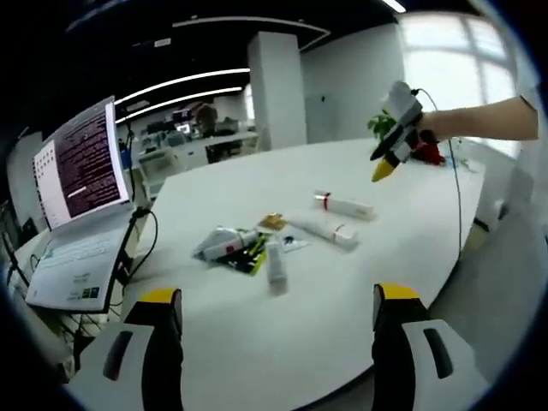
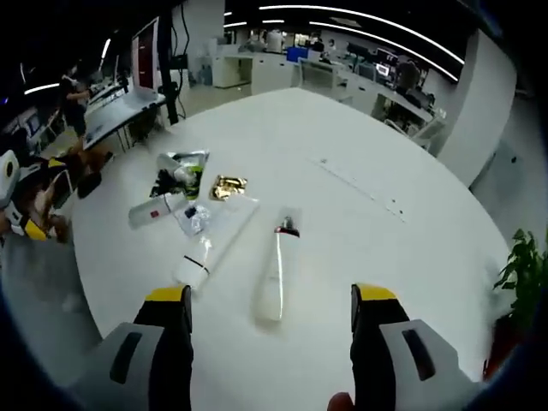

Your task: Arrange the skincare products in the storage area until every visible bottle or jar stands upright without overlapping.

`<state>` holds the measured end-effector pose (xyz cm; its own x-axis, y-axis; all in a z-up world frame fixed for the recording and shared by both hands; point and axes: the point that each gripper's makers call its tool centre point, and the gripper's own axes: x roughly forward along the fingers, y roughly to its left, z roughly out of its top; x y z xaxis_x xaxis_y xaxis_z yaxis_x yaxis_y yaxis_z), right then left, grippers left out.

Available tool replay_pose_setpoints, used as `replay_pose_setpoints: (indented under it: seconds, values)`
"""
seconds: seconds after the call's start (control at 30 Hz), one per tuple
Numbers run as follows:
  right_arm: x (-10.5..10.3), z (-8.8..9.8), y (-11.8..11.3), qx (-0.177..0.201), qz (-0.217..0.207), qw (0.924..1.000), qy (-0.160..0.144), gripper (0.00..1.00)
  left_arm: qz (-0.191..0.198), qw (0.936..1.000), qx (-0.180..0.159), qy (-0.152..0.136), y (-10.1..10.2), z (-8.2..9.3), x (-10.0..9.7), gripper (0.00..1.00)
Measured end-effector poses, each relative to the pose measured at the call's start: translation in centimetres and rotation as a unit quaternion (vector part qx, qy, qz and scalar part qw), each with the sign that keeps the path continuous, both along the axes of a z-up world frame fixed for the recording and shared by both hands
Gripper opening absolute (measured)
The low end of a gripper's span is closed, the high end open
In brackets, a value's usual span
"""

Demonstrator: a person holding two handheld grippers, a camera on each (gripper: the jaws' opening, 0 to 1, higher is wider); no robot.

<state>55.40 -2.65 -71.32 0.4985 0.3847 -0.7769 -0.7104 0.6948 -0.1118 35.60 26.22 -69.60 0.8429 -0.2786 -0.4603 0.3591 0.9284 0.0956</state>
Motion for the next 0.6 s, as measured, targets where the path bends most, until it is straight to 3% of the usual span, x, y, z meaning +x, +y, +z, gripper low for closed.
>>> replay_pose_setpoints:
  seconds: [0.33,0.6]
  values:
    - [4.0,-1.2,1.3,-0.011,-0.004,0.9998,0.019,0.74,-0.008,1.0,0.002,0.004,-0.2,-0.2,0.0,0.84]
    - [4.9,-3.1,2.4,-0.022,-0.001,0.9981,0.057,0.67,-0.014,0.9999,0.004,0.007,-0.8,0.0,-0.1,0.84]
